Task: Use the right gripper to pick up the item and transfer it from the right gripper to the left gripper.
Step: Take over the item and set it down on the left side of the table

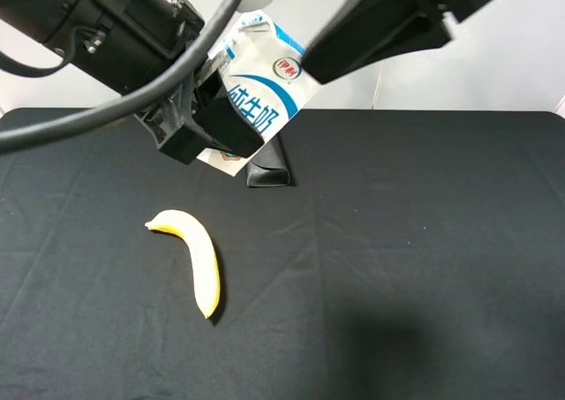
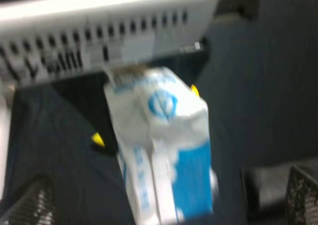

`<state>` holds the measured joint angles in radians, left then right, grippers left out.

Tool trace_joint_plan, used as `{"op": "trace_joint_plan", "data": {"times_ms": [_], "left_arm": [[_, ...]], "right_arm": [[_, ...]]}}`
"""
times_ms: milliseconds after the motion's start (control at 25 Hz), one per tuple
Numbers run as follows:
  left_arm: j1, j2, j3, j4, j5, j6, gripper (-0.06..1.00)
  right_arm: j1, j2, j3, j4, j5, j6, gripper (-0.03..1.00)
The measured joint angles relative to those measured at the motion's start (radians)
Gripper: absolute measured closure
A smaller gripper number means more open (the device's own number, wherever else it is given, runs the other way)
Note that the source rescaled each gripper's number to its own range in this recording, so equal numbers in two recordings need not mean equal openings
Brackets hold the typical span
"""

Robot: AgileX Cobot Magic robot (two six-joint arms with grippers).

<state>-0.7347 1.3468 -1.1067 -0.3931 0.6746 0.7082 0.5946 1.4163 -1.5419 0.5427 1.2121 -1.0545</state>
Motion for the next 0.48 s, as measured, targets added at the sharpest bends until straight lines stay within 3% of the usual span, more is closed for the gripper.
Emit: {"op": "trace_joint_plan", "data": {"times_ms": [480], "left_arm": [[0.000,0.000,0.000,0.000,0.000,0.000,0.94]], "right_arm": [[0.000,-0.125,0.000,-0.264,0.004,0.360,-0.03]]}}
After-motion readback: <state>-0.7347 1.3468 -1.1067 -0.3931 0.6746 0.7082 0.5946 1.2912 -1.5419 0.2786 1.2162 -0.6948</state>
